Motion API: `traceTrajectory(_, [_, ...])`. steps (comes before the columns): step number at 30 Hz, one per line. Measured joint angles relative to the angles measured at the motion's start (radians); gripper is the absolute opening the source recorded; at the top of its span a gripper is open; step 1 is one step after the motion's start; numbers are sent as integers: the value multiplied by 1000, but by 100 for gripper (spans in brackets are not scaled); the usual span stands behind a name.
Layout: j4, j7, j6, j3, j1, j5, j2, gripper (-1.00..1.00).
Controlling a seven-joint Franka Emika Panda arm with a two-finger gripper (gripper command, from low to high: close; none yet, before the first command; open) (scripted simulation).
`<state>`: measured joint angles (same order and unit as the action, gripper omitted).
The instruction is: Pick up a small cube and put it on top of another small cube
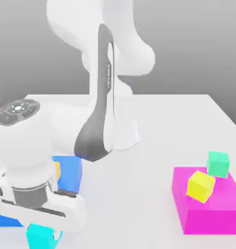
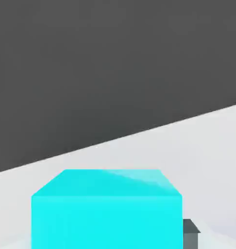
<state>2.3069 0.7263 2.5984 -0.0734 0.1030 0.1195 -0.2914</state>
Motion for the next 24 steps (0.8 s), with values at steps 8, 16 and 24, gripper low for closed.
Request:
traceTrajectory(8, [142,165,-117,200,-271,34,277,-100])
traceTrajectory(16, [294,393,-219,397,-487,9,526,-100])
traceTrajectory(24, [346,452,-57,436,-486,-46,409,100])
